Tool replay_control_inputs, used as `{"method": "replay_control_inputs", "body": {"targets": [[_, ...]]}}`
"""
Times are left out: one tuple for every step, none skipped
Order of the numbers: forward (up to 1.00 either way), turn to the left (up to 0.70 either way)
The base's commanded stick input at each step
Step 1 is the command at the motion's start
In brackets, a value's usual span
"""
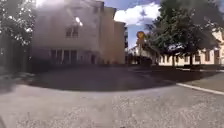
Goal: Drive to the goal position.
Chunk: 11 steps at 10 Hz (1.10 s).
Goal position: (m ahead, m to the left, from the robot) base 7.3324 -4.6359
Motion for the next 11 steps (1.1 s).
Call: {"method": "replay_control_inputs", "body": {"targets": [[0.85, 0.00], [0.85, 0.00], [0.85, 0.00], [0.85, 0.00], [0.85, 0.00], [0.85, 0.00], [0.85, 0.00], [0.85, 0.00], [0.85, 0.00], [0.85, 0.00], [0.85, 0.00]]}}
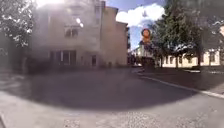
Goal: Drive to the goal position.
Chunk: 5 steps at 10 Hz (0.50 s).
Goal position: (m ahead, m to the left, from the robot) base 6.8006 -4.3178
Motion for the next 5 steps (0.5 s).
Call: {"method": "replay_control_inputs", "body": {"targets": [[0.85, 0.00], [0.85, 0.00], [0.85, 0.00], [0.85, 0.00], [0.85, 0.00]]}}
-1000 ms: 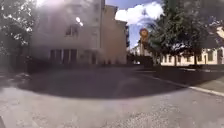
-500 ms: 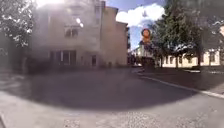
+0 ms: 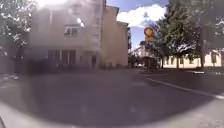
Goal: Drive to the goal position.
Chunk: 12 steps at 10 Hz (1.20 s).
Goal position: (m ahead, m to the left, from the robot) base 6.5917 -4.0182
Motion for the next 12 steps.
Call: {"method": "replay_control_inputs", "body": {"targets": [[0.85, 0.00], [0.85, 0.00], [0.85, 0.00], [0.85, 0.00], [0.85, 0.00], [0.85, 0.00], [0.85, 0.00], [0.85, 0.00], [0.85, 0.00], [0.85, 0.00], [0.85, 0.00], [0.85, 0.00]]}}
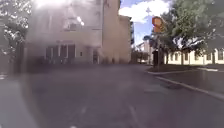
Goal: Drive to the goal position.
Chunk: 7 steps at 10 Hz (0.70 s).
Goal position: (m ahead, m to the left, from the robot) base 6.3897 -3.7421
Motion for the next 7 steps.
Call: {"method": "replay_control_inputs", "body": {"targets": [[0.85, 0.00], [0.85, 0.00], [0.85, 0.00], [0.85, 0.00], [0.85, 0.00], [0.85, 0.00], [0.85, 0.00]]}}
